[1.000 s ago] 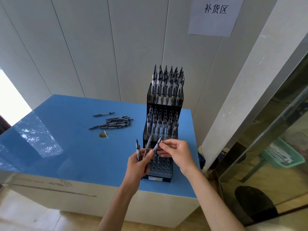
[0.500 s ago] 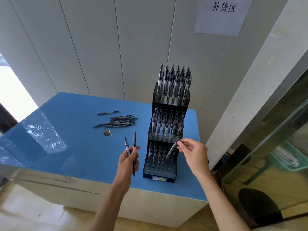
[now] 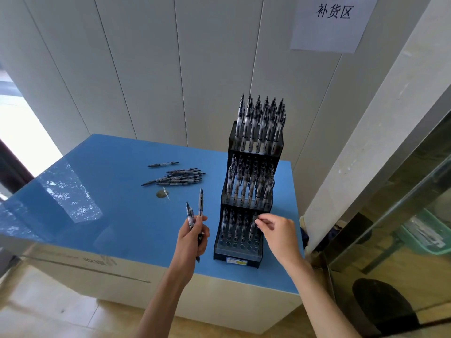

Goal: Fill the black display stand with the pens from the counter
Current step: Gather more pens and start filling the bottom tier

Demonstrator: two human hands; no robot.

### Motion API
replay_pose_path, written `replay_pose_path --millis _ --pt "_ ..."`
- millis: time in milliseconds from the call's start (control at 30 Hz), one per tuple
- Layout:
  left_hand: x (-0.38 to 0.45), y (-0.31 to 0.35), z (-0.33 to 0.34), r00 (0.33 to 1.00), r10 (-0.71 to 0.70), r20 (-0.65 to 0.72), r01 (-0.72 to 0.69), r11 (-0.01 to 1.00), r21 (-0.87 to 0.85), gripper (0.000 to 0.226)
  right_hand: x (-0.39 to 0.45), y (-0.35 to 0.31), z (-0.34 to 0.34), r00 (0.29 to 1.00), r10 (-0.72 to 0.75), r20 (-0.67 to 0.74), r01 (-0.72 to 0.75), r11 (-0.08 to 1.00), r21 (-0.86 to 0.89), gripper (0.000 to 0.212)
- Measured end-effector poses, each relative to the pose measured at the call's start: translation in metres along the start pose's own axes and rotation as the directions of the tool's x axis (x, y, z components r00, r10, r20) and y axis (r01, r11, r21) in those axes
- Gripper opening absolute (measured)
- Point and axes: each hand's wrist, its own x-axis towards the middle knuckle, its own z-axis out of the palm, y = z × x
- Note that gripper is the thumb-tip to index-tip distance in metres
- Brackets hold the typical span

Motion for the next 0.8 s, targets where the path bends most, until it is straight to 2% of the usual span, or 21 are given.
replay_pose_path --millis 100,433,500,600,700,800 --pt "-0.002 0.001 -0.001 1.000 -0.005 0.009 0.005 1.000 0.005 0.028 -0.006 0.005 0.008 0.999 0.010 0.050 -0.008 0.999 -0.044 0.013" --pt "-0.003 0.002 0.000 0.999 0.019 0.050 -0.022 0.998 0.052 0.023 -0.002 0.006 0.005 0.994 0.071 0.085 -0.068 0.997 -0.040 0.020" --pt "-0.002 0.003 0.002 0.998 0.019 0.059 -0.022 0.998 0.053 0.019 0.000 0.001 -0.001 0.997 0.059 0.058 -0.058 0.998 -0.019 0.020" --pt "-0.002 0.009 0.008 0.996 0.059 0.065 -0.065 0.992 0.107 0.017 0.004 -0.018 -0.015 1.000 -0.016 -0.022 0.017 0.999 0.046 0.013" --pt "-0.003 0.015 0.017 0.993 0.102 0.066 -0.111 0.981 0.157 0.015 0.010 -0.044 -0.026 0.983 -0.163 -0.086 0.170 0.981 0.094 0.014" --pt "-0.005 0.018 0.027 0.990 0.119 0.076 -0.133 0.970 0.206 0.013 0.016 -0.060 -0.030 0.957 -0.290 -0.028 0.290 0.957 -0.012 0.020"
